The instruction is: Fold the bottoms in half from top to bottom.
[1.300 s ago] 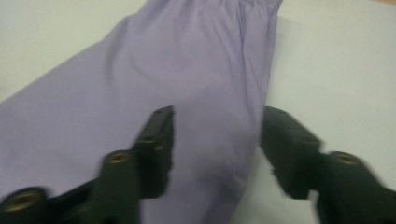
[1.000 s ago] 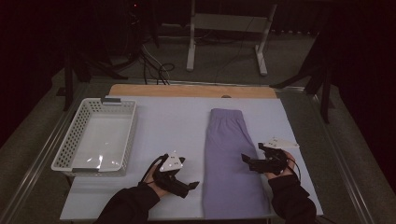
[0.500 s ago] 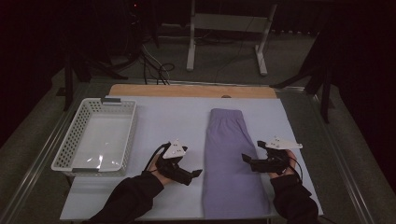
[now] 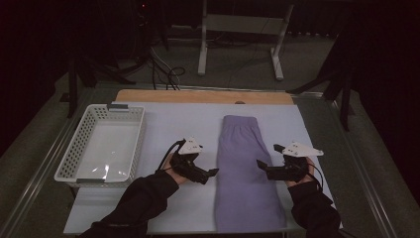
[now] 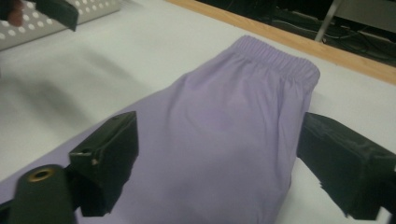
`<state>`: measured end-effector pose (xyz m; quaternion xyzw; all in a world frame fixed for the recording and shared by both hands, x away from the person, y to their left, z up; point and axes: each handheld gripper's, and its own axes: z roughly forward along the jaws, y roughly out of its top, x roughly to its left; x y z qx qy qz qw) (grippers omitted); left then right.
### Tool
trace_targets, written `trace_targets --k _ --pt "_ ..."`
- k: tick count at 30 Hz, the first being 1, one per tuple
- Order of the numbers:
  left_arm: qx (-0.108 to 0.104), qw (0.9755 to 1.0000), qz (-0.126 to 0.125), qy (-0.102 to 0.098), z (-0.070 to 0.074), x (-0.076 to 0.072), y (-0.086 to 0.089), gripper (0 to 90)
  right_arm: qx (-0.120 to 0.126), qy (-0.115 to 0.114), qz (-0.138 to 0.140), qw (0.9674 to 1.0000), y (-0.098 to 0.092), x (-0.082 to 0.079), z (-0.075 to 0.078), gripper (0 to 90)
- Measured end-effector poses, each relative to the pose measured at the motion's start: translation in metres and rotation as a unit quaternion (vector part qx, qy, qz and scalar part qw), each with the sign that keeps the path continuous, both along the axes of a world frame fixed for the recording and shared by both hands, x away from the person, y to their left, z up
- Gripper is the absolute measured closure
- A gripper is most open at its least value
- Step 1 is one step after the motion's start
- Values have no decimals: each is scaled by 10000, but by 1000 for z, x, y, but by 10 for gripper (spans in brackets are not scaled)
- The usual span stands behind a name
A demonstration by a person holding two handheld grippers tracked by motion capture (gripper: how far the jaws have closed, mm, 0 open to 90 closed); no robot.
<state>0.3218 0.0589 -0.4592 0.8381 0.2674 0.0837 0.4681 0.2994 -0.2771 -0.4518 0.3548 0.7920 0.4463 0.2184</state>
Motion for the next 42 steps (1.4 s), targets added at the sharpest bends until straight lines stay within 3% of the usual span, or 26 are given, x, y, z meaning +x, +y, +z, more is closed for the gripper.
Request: trace_targets --k 4,7,9,11,13,16,24,31,33,35,40,42 --pt "-53 9999 83 -24 9 11 -3 21 25 -182 64 9998 2 6 8 143" --pt "-15 9998 170 -64 14 18 -6 21 -29 -485 116 9987 4 10 13 140" --pt "81 9997 224 -91 17 23 -9 21 59 -659 150 9977 6 14 15 140" --pt "155 9995 255 -106 19 27 -13 21 23 -688 137 9975 8 18 18 142" --pt "195 9991 288 -242 20 30 -15 21 -22 -717 124 9973 9 23 20 144" --pt "159 9992 338 -142 21 36 -20 25 -22 -752 3 9972 11 30 24 140" --pt "74 9985 538 86 25 55 -29 24 132 -644 -193 9977 11 51 27 141" --pt "167 9967 781 169 19 75 -37 24 196 -500 -332 9980 13 73 20 140" --pt "155 9959 856 265 16 81 -40 25 219 -469 -344 9981 13 79 17 141" --pt "212 9950 943 237 13 87 -41 25 190 -410 -360 9983 14 85 14 141" --pt "242 9913 1245 354 9 104 -43 26 245 -230 -444 9984 14 101 8 145" --pt "162 9902 1317 431 8 110 -43 26 214 -212 -506 9983 14 107 8 144"
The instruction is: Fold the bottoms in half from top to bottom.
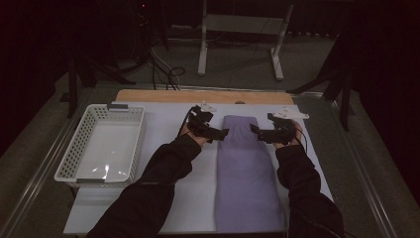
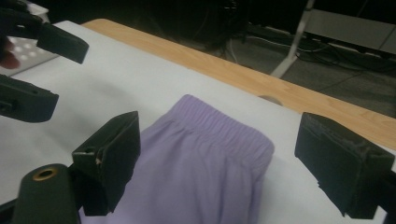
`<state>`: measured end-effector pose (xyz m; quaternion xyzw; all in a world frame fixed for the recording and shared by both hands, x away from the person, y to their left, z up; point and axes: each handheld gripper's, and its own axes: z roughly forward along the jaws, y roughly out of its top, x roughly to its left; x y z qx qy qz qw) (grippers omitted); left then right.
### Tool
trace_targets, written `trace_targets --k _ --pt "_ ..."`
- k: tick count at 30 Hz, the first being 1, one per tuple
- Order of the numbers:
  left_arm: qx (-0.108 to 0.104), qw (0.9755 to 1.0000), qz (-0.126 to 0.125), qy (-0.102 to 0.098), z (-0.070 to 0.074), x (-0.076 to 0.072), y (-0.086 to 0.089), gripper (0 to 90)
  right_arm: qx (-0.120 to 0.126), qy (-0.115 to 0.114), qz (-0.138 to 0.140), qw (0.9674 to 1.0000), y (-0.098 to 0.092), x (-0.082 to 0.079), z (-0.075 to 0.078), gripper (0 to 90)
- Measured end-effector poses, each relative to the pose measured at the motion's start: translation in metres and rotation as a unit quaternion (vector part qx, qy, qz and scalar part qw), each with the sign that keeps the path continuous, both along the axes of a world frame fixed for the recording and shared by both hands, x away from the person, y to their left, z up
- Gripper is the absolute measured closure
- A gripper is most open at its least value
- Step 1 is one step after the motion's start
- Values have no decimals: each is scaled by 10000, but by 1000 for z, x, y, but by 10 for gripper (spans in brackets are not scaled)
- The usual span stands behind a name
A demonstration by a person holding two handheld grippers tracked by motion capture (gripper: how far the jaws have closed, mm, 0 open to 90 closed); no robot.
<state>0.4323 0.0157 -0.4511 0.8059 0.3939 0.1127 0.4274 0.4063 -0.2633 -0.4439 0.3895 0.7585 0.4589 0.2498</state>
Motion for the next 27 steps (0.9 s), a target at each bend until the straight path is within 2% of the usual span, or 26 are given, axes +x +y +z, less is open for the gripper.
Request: trace_targets --k 2,5,8,11,13,18,20,21,23,24,27 --pt "-75 9999 75 80 -1 6 -1 26 32 57 -2 10000 0 5 0 142" --pt "-138 9995 156 236 -3 15 -4 30 -86 91 -66 9999 1 12 -2 147" --pt "-102 9992 186 333 -5 24 -10 35 -158 180 -122 9996 3 20 -6 170" --pt "-140 9984 239 495 -9 32 -16 39 -161 265 -149 9994 3 29 -9 222" --pt "-106 9981 281 533 -12 37 -20 43 -144 307 -210 9992 3 36 -11 256" --pt "-35 9969 363 702 -20 50 -28 78 -172 576 -324 9977 2 51 -20 309" --pt "-92 9958 403 813 -25 55 -31 81 -151 645 -405 9970 0 56 -24 313" --pt "-200 9951 430 866 -28 56 -31 102 -119 725 -432 9964 -1 59 -27 312" --pt "-199 9948 424 902 -30 58 -33 138 -82 791 -467 9957 -2 61 -29 308" --pt "-109 9945 466 934 -37 61 -34 138 -94 852 -483 9952 -3 63 -31 304" --pt "-190 9926 550 1070 -47 65 -34 186 -150 1115 -565 9920 -3 70 -42 303"
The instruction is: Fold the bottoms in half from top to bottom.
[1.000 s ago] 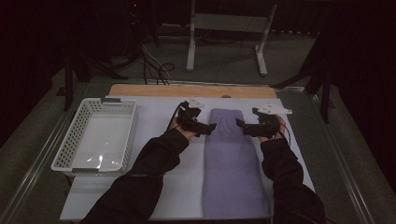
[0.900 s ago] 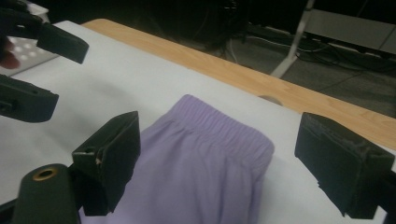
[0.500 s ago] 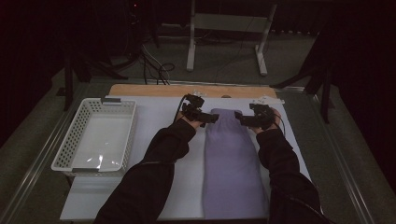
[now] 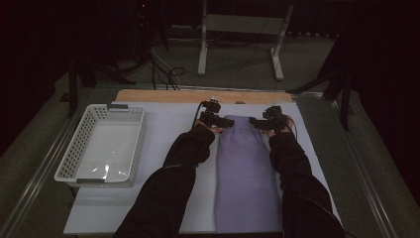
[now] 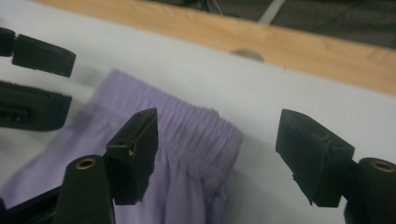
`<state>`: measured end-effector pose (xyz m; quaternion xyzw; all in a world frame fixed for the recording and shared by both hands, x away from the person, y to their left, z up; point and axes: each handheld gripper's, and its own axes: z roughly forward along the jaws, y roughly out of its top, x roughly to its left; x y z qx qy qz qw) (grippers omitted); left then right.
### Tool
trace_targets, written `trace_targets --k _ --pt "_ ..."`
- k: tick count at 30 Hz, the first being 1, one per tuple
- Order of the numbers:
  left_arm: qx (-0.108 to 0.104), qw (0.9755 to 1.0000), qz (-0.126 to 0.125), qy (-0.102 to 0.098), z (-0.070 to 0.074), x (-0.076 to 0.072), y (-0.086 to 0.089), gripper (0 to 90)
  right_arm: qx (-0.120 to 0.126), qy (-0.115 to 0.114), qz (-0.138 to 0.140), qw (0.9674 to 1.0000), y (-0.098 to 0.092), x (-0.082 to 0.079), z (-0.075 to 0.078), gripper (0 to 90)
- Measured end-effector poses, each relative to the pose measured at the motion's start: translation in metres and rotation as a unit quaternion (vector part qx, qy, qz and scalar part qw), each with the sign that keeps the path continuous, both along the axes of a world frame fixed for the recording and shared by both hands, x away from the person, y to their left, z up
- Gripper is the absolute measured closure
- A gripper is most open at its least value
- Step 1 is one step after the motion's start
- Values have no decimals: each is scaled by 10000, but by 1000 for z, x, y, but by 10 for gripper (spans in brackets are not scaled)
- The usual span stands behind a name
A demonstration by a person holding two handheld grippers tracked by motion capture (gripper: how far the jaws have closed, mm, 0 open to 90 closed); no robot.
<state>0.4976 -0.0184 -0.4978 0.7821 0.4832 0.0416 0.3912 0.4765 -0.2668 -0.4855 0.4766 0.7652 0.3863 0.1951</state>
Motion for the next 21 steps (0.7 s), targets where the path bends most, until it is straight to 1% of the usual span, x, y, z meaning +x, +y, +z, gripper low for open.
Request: trace_targets --k 2,4,6,7,8,9,10,11,13,14,15,16,17,19,20,21 --pt "-26 10000 79 -5 -5 2 0 208 6 146 -37 9999 1 4 -6 326" --pt "-94 9999 56 31 -9 5 1 235 34 275 -63 9996 1 7 -11 330" --pt "-101 9999 97 82 -13 8 2 255 31 341 -51 9994 1 10 -14 335" --pt "-169 9997 134 125 -15 9 3 264 18 384 -61 9992 1 11 -15 362" --pt "-272 9994 124 170 -17 10 4 290 60 435 -39 9990 0 12 -17 385" --pt "-272 9994 124 170 -17 10 4 329 60 435 -39 9990 0 12 -17 385" --pt "-336 9992 84 220 -19 10 3 329 83 484 -84 9988 0 13 -18 384" --pt "-349 9991 38 229 -20 10 2 338 26 513 -86 9986 0 14 -20 386" --pt "-311 9992 -33 259 -23 10 0 363 -181 564 -66 9982 2 16 -22 397" --pt "-288 9992 -58 276 -24 10 -1 375 -216 632 -84 9977 3 17 -24 403" --pt "-229 9993 -65 300 -25 10 -2 402 -145 710 -117 9973 2 18 -27 413" --pt "-201 9992 -83 338 -26 10 -2 407 -115 759 -129 9970 2 19 -29 426" --pt "-202 9991 -67 360 -27 10 -2 434 -68 853 -195 9961 2 19 -31 431" --pt "-163 9993 -93 326 -28 10 -3 457 39 1021 -212 9945 1 21 -35 459" --pt "-147 9992 -143 329 -28 10 -3 491 58 1053 -208 9942 1 21 -36 460" --pt "-186 9990 -166 363 -28 10 -3 512 66 1053 -199 9942 1 22 -36 467"
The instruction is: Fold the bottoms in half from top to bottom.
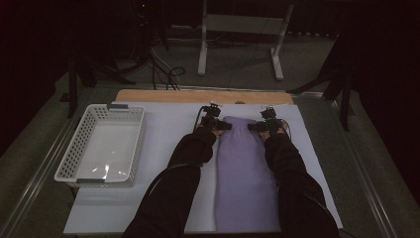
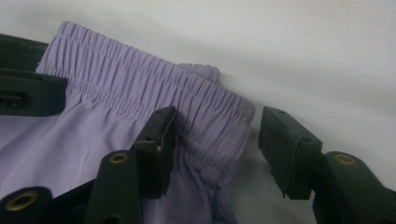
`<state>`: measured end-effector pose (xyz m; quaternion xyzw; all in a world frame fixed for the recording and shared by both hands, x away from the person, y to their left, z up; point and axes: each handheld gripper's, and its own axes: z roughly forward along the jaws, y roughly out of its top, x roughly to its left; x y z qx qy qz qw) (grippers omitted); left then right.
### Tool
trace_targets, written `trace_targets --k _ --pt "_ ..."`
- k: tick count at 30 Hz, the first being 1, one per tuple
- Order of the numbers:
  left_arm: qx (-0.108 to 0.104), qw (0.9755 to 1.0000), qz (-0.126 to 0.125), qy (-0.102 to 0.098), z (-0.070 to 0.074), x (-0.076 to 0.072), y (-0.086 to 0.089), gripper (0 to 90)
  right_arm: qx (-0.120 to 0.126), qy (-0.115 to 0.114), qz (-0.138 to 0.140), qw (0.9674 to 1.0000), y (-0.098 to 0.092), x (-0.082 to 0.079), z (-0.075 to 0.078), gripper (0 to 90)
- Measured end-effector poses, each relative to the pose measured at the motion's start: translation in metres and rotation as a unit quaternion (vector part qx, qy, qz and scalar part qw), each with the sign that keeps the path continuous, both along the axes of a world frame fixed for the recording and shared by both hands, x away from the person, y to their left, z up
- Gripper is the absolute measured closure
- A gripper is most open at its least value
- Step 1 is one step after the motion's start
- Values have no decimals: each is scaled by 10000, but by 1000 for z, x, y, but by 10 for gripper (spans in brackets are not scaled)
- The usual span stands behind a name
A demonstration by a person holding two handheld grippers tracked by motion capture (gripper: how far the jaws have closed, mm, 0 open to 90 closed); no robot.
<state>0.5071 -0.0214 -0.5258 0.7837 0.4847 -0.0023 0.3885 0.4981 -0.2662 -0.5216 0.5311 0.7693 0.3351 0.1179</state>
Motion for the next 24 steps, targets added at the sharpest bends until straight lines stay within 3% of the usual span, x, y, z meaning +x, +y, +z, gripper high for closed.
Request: trace_targets --k 4,7,13,24 --pt "-33 10000 -38 2 -1 -1 0 589 135 109 -21 9998 3 1 1 566" --pt "21 9999 -150 -9 -1 -2 0 632 109 142 -25 9998 4 1 0 596" --pt "108 9995 -295 -82 -1 -5 -1 729 213 256 65 9994 7 1 1 740" --pt "145 9986 -245 -451 7 -7 -1 789 -15 -27 46 10000 16 -2 12 796"
